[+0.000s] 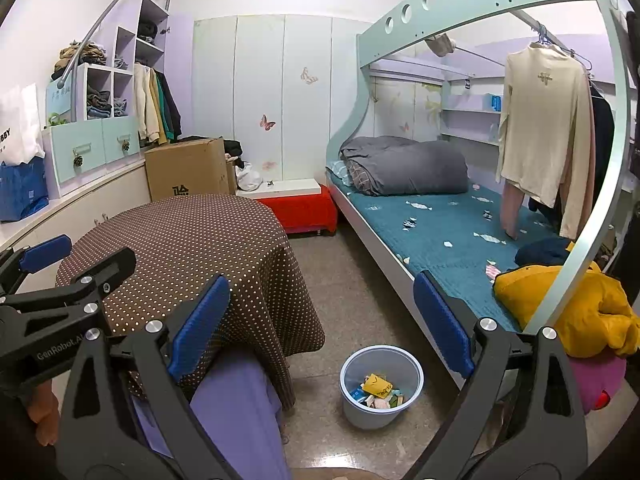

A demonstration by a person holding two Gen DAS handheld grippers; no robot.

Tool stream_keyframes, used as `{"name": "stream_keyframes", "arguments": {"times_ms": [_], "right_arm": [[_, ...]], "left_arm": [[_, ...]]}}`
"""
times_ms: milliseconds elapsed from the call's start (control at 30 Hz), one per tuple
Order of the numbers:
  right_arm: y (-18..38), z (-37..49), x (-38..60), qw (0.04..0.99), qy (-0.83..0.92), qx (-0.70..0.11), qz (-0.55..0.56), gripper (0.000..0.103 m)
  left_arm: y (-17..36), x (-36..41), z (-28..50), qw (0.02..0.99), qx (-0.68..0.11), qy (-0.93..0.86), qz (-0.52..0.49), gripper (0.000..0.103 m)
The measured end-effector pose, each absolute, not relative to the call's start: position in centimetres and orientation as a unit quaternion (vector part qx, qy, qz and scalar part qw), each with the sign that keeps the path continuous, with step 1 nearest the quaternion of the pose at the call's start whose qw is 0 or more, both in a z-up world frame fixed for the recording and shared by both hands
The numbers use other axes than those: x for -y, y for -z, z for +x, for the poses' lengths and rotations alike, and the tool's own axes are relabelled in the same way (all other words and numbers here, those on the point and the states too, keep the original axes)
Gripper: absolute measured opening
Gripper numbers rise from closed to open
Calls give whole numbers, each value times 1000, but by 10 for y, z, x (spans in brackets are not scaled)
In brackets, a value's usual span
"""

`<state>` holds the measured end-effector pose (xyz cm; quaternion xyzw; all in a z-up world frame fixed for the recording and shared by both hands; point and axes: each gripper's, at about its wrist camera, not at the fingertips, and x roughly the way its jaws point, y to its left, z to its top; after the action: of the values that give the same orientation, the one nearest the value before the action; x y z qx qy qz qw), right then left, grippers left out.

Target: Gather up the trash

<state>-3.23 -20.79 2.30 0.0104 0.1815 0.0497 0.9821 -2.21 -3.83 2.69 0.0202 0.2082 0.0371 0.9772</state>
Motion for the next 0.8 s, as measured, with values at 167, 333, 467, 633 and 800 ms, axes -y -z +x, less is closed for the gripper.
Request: {"name": "stream_keyframes", "arguments": {"times_ms": [167, 333, 467, 633, 800], "right_arm": [[-23, -33, 208, 982, -50, -181, 11, 91], [-23, -33, 207, 982, -50, -182, 11, 91], [-24, -32, 208, 982, -50, -181, 10, 91], [-23, -33, 208, 982, -48, -180, 9, 91], [-25, -33, 207, 983, -49, -179, 9, 92]], "left_arm": [[-28, 40, -24, 977, -206, -42, 22, 88], [-28, 40, -24, 977, -206, -43, 22, 88], [-27, 41, -25, 977, -206, -46, 22, 88], [-27, 41, -26, 977, -206, -46, 22, 88], [-28, 41, -27, 977, -206, -49, 22, 88]]}}
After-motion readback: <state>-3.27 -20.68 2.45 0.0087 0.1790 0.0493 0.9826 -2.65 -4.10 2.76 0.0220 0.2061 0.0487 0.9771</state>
